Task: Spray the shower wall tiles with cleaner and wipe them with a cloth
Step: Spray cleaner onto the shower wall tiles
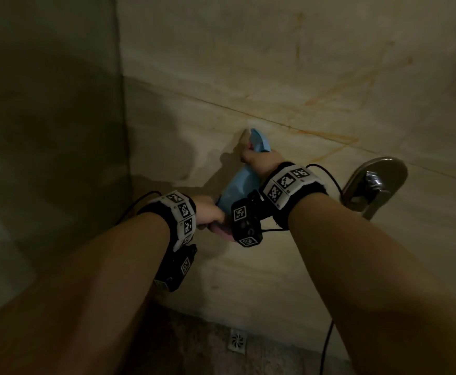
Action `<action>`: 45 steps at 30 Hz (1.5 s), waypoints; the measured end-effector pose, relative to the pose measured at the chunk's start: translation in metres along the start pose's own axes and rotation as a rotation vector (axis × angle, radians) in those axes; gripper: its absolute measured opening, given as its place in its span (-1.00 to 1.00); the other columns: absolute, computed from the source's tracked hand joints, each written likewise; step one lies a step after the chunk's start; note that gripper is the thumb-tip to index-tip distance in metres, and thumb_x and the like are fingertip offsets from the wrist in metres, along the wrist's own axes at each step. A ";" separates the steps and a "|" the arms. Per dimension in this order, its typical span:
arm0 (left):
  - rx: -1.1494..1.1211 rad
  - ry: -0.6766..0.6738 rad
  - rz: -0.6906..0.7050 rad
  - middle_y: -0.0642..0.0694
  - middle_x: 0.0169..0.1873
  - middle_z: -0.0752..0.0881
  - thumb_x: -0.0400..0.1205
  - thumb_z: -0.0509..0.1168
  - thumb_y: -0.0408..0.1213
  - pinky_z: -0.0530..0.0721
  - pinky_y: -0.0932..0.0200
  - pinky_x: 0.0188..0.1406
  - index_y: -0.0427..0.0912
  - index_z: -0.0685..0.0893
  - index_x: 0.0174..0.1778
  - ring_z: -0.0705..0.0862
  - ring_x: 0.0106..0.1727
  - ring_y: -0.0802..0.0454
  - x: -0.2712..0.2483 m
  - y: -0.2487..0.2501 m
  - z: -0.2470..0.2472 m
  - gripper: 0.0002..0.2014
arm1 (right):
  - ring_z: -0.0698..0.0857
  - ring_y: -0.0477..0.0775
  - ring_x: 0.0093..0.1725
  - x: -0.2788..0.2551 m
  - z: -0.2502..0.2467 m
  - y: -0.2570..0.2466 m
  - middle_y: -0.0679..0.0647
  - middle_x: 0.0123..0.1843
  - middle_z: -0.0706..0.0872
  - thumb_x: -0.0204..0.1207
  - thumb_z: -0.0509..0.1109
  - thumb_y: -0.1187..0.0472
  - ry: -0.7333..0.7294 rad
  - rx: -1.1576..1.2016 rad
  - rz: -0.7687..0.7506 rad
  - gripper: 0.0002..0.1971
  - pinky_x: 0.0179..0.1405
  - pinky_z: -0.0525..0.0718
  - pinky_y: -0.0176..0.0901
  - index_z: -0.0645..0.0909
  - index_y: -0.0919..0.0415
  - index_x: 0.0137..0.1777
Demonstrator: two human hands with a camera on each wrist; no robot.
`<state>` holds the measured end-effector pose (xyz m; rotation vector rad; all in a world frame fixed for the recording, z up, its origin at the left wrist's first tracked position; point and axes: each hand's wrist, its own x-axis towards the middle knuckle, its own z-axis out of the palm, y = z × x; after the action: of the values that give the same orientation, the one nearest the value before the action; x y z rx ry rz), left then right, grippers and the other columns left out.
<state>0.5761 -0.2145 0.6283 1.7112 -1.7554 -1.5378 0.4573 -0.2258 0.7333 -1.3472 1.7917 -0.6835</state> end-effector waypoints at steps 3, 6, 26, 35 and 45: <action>-0.008 0.015 0.001 -0.29 -0.15 0.55 0.48 0.24 -0.45 0.33 0.15 -0.37 -0.33 0.51 0.27 0.38 -0.41 -0.03 -0.002 -0.007 -0.009 -0.60 | 0.52 0.04 -0.37 0.004 0.009 -0.007 0.11 -0.28 0.54 0.59 0.28 0.11 0.007 -0.007 0.019 -0.74 -0.17 0.54 -0.09 0.41 0.22 0.19; -0.059 0.018 0.021 -0.19 -0.17 0.57 0.56 0.21 -0.51 0.30 0.21 -0.44 -0.14 0.45 0.22 0.39 -0.41 0.02 -0.003 -0.010 -0.014 -0.66 | 0.54 0.06 -0.35 0.008 0.013 -0.009 0.10 -0.29 0.52 0.56 0.32 0.10 0.009 0.019 0.046 -0.61 -0.22 0.56 -0.08 0.40 0.25 0.31; 0.196 -0.076 0.125 -0.22 -0.06 0.62 0.63 0.17 -0.43 0.42 0.17 -0.36 -0.26 0.44 0.30 0.52 -0.28 -0.07 0.017 0.038 0.030 -0.70 | 0.53 0.05 -0.32 0.006 -0.026 0.033 0.11 -0.21 0.55 0.52 0.34 0.22 0.257 0.240 0.069 -0.76 -0.18 0.51 -0.13 0.46 0.21 0.15; 0.278 -0.077 0.150 -0.39 0.23 0.64 0.68 0.15 -0.42 0.45 0.19 -0.32 -0.31 0.41 0.49 0.58 -0.18 -0.07 0.020 0.045 0.044 -0.59 | 0.58 0.14 -0.13 0.008 -0.039 0.044 0.12 -0.20 0.54 0.53 0.33 0.22 0.254 0.186 0.110 -0.62 -0.11 0.58 -0.10 0.42 0.25 0.32; 0.310 -0.116 0.096 -0.07 -0.40 0.49 0.63 0.19 -0.44 0.35 0.17 -0.38 -0.32 0.46 0.40 0.41 -0.43 0.03 0.029 0.047 0.057 -0.61 | 0.55 0.14 -0.13 0.014 -0.047 0.072 0.14 -0.16 0.52 0.51 0.36 0.27 0.269 0.311 0.148 -0.80 -0.11 0.50 -0.11 0.46 0.20 0.09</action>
<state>0.4973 -0.2218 0.6276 1.6668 -2.1990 -1.4081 0.3775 -0.2192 0.6987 -0.9412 1.8762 -1.0518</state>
